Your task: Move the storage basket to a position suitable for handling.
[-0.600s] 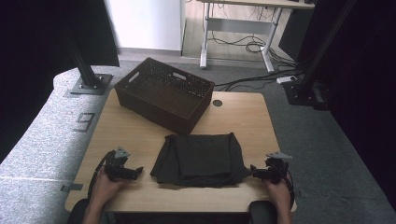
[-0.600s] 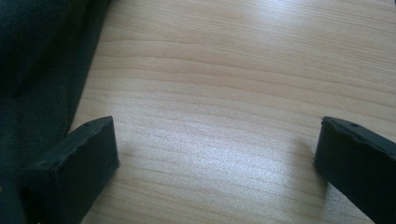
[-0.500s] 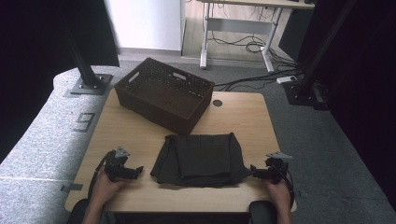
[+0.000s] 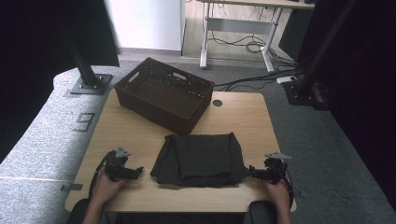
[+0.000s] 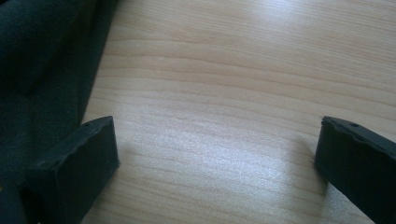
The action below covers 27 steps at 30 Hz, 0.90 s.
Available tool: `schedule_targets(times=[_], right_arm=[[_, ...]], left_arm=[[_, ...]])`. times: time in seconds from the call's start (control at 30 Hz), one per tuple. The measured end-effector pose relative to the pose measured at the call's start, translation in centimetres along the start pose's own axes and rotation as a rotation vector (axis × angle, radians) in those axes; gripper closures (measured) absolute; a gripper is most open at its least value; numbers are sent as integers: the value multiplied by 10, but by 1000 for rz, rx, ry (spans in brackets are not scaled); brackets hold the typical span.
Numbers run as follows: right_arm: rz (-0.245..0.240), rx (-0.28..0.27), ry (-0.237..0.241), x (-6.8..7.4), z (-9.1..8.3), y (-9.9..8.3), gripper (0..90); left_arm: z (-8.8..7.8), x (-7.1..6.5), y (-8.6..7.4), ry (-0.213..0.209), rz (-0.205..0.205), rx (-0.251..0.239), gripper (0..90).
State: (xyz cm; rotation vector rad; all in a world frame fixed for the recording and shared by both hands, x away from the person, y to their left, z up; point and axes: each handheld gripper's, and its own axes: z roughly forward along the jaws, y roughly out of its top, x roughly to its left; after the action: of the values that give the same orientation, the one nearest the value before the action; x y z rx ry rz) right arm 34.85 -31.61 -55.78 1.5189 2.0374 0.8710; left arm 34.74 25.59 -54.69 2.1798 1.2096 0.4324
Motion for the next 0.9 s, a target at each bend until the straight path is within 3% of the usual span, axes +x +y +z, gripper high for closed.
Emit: schedule_targets(times=[0.3,0.37,0.47,0.53,0.8,0.9], right_arm=[[-6,13,9,1,-1,0,0],[1,27,17,2,-3,2,4],[7,14,30,3,-7,5,11],[6,0,39,4,-10,7,17],[7,-14,63,3,-21,13,24],[3,-21,76,4,-25,18,24]], left_arm=[[-2,-5,2,-19,20,40,0],[-2,-7,3,-34,25,46,0],[-4,-5,6,-99,-5,39,0],[-5,-6,8,-110,-15,32,0],[-12,-13,20,-122,1,-9,7],[-11,-17,27,-107,24,-10,16]])
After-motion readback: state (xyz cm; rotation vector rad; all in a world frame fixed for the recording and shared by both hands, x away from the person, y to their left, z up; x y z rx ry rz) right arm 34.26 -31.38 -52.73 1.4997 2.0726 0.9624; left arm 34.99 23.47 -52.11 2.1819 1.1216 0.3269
